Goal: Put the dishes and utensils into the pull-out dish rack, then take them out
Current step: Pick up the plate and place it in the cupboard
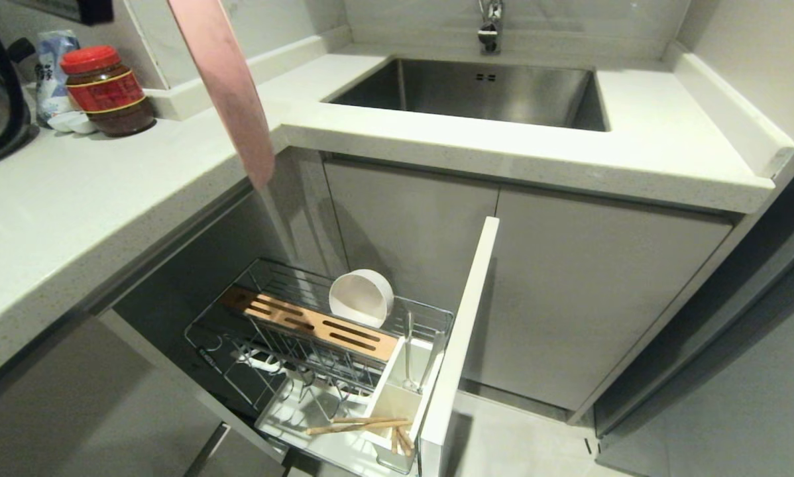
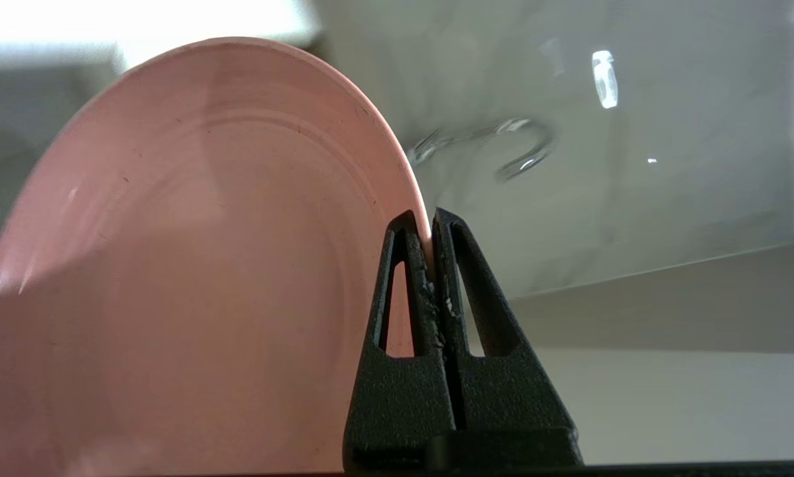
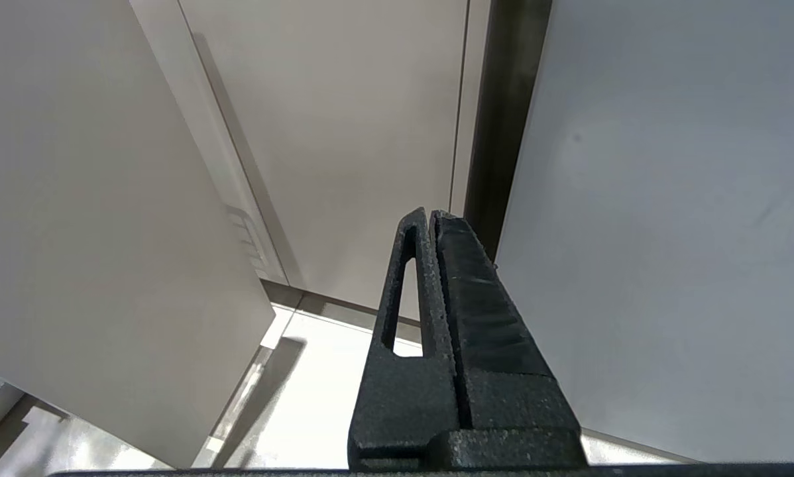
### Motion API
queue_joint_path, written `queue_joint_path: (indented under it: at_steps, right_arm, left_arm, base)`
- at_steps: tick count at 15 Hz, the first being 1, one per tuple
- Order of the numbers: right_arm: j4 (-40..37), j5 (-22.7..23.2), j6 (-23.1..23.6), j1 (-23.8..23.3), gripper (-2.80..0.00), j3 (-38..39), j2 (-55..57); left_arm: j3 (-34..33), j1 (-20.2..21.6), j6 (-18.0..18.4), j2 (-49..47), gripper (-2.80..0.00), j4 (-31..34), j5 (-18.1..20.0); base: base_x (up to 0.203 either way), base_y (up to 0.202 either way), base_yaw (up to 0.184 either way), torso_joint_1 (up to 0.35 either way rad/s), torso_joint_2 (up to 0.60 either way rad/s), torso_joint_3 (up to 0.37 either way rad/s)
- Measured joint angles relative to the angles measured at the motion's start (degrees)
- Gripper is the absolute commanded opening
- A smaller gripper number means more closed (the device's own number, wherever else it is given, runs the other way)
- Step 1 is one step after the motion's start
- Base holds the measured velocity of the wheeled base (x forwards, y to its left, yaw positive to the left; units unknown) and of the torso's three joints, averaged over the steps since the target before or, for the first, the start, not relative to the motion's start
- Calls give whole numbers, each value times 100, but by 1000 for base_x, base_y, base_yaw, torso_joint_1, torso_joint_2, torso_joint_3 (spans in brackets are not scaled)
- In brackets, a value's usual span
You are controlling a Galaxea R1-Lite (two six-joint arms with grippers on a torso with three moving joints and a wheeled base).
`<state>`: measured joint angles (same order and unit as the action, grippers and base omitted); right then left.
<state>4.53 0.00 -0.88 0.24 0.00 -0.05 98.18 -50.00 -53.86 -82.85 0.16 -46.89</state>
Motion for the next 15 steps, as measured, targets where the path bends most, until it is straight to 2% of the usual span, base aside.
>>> queue_joint_path:
  at_steps: [7,11,12,15]
  right_arm:
    - [1,0,0,0,-280,0,0]
    - [0,0,0,0,-280,0,0]
    - [0,0,0,0,-280,0,0]
    - [-2,0,0,0,-280,0,0]
  left_arm:
    - [-2487,91,-2112,-4,-280,-46,-273]
    - [-3428,309,-3282,-45,-280,-111,-272]
    - [-3560,351,-3438,-83,-280,-248,-273]
    - [-3892,549,-3481,-192,-280,-1004,-272]
  base:
    - [0,0,0,0,0,0]
    - [0,0,0,0,0,0]
    - [0,0,0,0,0,0]
    - [0,0,0,0,0,0]
